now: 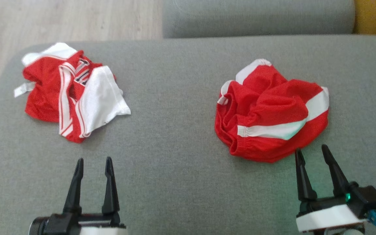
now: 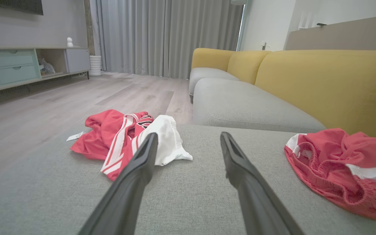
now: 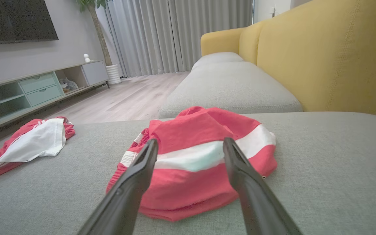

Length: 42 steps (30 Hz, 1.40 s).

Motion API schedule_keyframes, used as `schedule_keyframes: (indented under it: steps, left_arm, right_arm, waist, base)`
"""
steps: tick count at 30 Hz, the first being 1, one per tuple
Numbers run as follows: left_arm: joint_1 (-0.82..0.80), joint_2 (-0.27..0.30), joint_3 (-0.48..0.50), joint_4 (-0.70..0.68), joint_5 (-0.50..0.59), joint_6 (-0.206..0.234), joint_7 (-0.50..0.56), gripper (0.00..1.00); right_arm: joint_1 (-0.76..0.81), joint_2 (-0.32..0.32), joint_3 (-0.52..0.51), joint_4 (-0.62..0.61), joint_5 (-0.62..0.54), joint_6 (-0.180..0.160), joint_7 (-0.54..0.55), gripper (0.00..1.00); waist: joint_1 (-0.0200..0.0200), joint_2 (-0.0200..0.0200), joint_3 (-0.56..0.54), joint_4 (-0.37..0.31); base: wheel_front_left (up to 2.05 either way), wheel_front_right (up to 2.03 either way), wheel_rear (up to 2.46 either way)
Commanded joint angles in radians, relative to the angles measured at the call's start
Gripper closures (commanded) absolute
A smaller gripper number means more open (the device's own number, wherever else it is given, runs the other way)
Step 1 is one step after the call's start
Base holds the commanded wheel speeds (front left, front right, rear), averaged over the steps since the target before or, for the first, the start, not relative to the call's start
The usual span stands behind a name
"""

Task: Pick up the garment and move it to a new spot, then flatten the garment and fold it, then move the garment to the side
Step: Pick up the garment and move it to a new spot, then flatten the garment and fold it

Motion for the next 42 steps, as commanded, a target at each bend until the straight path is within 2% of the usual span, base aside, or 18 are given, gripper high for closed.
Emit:
schedule_keyframes:
  steps: [1, 12, 34, 39, 42]
  left_arm:
    - [-0.005, -0.01, 0.047, -0.052, 0.04, -0.012, -0.009, 0.0]
    - [0.048, -0.016, 0.05, -0.035, 0.084, -0.044, -0.009, 0.0]
    - [0.076, -0.017, 0.051, -0.017, 0.051, -0.014, -0.009, 0.0]
    - [0.078, -0.017, 0.051, -0.012, 0.041, -0.014, -0.01, 0.0]
    - [0.07, -0.017, 0.057, 0.003, -0.008, -0.012, -0.01, 0.0]
  right_arm:
    - [0.0, -0.004, 0.013, -0.041, -0.016, 0.007, -0.002, 0.0]
    - [0.033, -0.004, 0.019, -0.04, -0.019, 0.007, -0.002, 0.0]
    - [0.044, -0.004, 0.043, -0.03, -0.015, 0.007, -0.002, 0.0]
    - [0.039, -0.004, 0.052, -0.031, -0.019, 0.007, -0.002, 0.0]
    - [0.035, -0.004, 0.059, -0.032, -0.024, 0.007, -0.002, 0.0]
  waist:
    - [0.0003, -0.0001, -0.046, 0.017]
    - [0.0003, -0.0001, -0.082, -0.002]
    - [0.0003, -0.0001, -0.107, -0.014]
    - [0.0003, -0.0001, -0.101, -0.037]
    - [0.0003, -0.0001, -0.093, -0.065]
  base:
    - [0.0, 0.0, 0.0]
    - [0.0, 0.0, 0.0]
    - [0.0, 0.0, 0.0]
    - [0.0, 0.0, 0.0]
    - [0.0, 0.0, 0.0]
